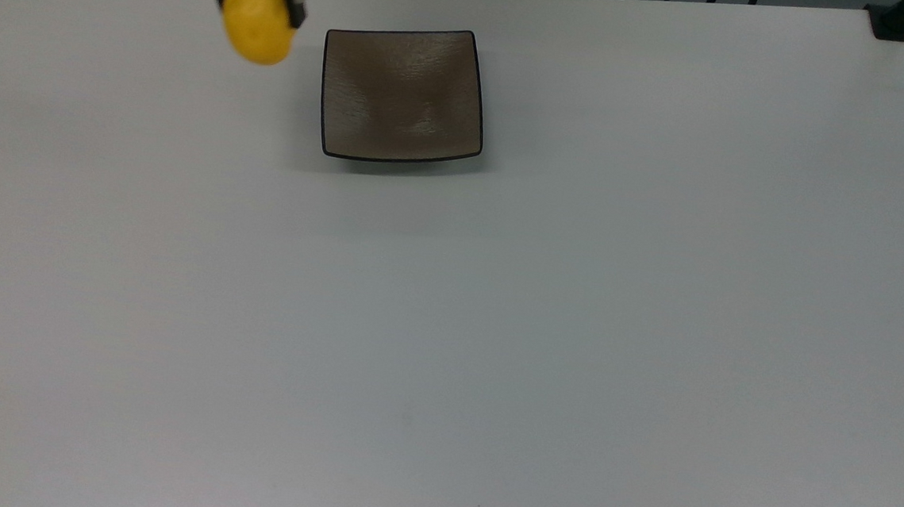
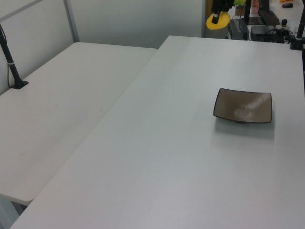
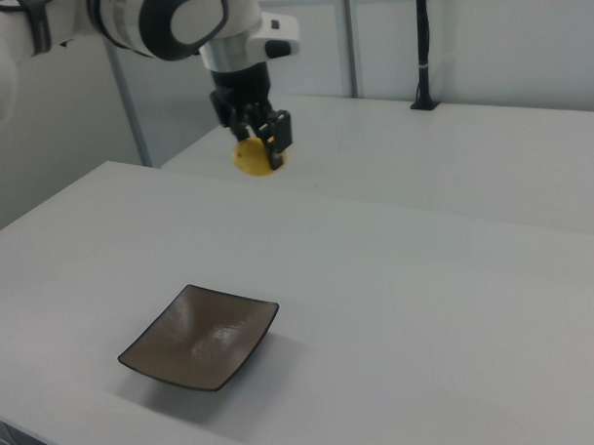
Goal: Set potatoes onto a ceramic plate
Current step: 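Lift the potato and carry it over the brown plate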
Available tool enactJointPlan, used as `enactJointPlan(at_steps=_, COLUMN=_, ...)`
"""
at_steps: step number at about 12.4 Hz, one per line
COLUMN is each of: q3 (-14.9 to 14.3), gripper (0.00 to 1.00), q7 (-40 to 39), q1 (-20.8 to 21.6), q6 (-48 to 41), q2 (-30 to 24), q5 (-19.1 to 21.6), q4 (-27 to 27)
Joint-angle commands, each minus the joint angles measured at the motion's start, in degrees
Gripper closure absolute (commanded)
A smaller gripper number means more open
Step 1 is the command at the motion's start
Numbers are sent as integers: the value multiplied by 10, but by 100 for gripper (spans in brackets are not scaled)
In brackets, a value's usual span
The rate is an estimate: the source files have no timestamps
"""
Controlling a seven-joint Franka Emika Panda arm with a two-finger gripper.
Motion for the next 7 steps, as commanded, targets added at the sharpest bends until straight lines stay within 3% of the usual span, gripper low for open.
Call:
enactJointPlan(at_steps=1, q3=-5, gripper=100, q7=-70, q1=36, q6=0, q2=-87, q5=28, q4=-122)
enactJointPlan(at_steps=5, q3=-1, gripper=100, q7=-85, q1=69, q6=6, q2=-103, q5=29, q4=-197)
enactJointPlan(at_steps=7, q3=21, gripper=100, q7=-88, q1=72, q6=20, q2=-101, q5=28, q4=-235)
